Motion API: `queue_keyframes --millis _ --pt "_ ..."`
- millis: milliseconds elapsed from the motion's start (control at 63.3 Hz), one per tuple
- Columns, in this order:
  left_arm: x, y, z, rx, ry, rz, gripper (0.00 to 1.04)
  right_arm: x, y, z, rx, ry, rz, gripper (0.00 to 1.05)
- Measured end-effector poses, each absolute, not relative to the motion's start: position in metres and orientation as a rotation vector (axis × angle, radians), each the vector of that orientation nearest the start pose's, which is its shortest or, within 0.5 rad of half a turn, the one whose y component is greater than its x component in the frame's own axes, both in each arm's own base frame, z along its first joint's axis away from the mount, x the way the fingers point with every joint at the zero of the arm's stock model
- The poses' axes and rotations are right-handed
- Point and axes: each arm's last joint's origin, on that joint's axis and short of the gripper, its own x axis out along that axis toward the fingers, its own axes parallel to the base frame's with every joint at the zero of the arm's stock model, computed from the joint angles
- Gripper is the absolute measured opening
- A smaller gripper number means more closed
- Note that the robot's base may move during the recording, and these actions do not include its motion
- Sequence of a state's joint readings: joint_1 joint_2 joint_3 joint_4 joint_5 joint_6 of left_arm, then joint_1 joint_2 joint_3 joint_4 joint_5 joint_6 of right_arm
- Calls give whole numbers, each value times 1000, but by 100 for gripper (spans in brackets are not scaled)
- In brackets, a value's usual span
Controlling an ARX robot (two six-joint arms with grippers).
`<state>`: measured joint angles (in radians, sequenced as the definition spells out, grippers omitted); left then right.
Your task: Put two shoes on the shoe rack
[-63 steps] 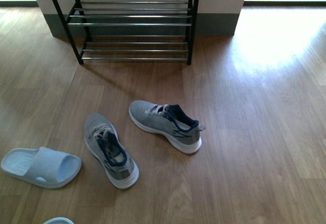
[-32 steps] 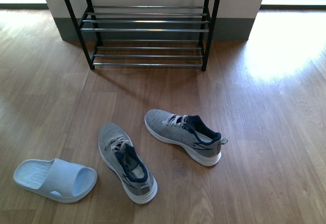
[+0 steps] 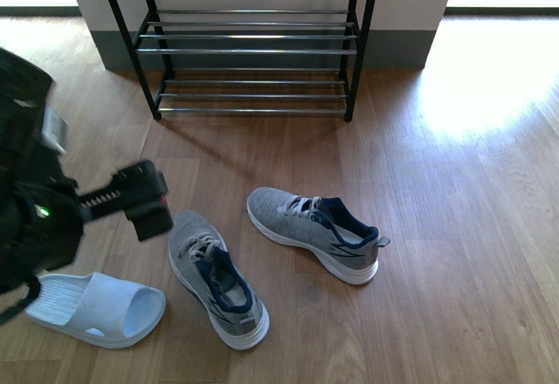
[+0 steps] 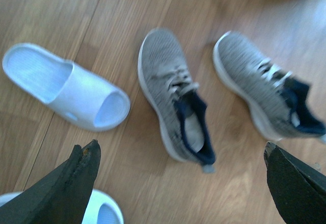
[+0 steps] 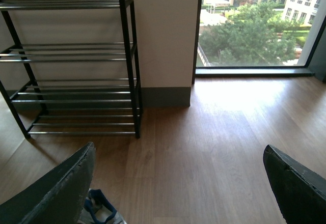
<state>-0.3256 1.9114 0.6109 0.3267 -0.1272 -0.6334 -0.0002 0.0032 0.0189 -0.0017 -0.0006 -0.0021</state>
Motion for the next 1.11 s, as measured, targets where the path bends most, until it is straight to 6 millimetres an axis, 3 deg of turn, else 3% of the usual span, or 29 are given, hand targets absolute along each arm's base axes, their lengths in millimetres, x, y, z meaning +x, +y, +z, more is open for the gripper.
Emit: queue_keyframes --millis 158,332,411,680,885,1106 --pt "295 -89 7 -303 1124 172 95 97 0 170 -2 -14 0 96" --pt "346 -82 -23 -321 1190 197 95 97 0 170 -2 -14 0 96" --pt "358 -84 -35 -354 1228 184 95 97 0 170 -2 -14 0 96" --pt "320 -118 -70 -358 1353 178 95 97 0 170 -2 -14 0 96" --pt "325 -112 -85 -383 1362 247 95 97 0 170 -2 -14 0 96" --pt "336 -116 -96 -390 1356 210 95 97 0 170 -2 -14 0 96"
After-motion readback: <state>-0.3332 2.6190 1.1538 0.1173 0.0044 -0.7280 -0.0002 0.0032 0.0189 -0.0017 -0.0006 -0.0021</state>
